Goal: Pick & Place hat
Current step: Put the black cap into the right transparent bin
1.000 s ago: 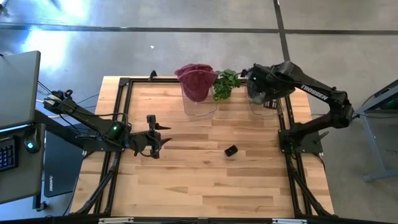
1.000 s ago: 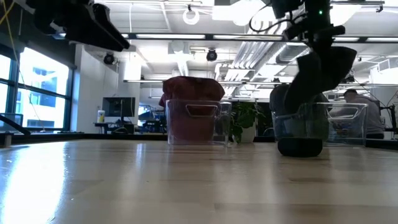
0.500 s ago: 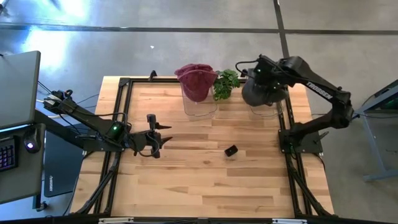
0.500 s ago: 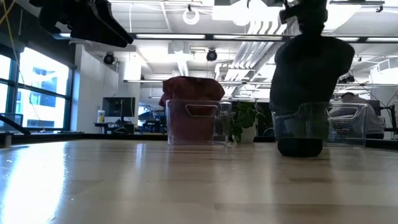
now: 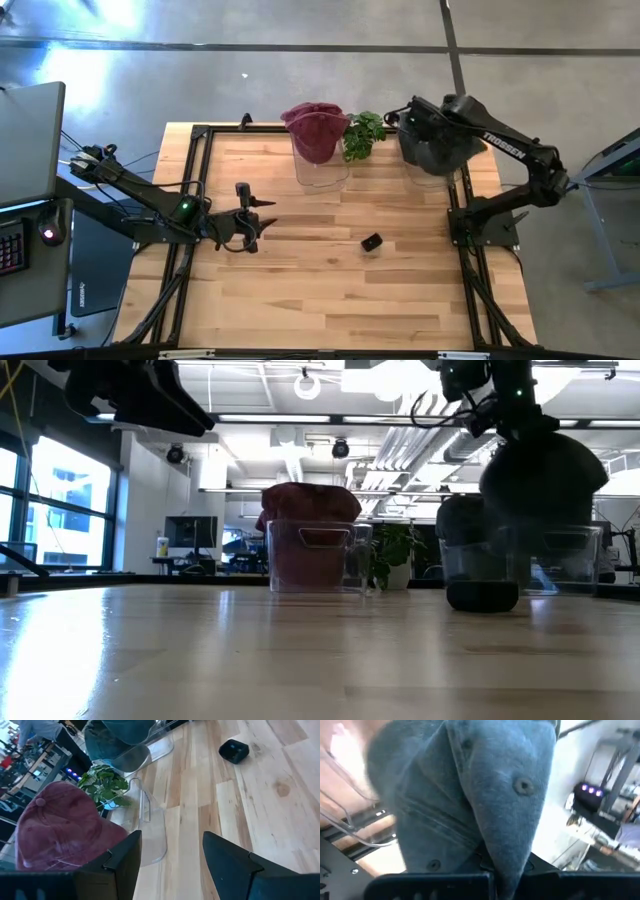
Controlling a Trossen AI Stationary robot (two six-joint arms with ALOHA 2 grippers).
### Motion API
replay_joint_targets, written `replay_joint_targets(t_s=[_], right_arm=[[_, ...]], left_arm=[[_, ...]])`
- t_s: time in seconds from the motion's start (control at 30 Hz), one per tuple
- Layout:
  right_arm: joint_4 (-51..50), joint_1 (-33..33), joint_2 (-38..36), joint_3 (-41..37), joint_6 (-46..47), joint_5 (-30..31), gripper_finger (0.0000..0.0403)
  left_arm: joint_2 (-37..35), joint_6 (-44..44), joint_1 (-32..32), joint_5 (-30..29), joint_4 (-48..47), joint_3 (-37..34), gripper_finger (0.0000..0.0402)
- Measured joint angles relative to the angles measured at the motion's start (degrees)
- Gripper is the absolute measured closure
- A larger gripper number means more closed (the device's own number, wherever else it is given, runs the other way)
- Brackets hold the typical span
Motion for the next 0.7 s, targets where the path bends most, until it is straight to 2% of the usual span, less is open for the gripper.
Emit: replay_joint_targets(t_s=[0.27, 0.7], right_arm=[[4.84, 3.03, -0.02, 0.59, -11.84, -5.46, 0.0401], [25.03, 2.01, -0.02, -13.14, -25.0, -2.59, 0.04]], left_arm=[[0.0, 0.14, 0.0, -0.34, 0.08, 0.0, 0.0197], [0.0, -0.88, 0.0, -0.05, 0.04, 0.0, 0.0197]])
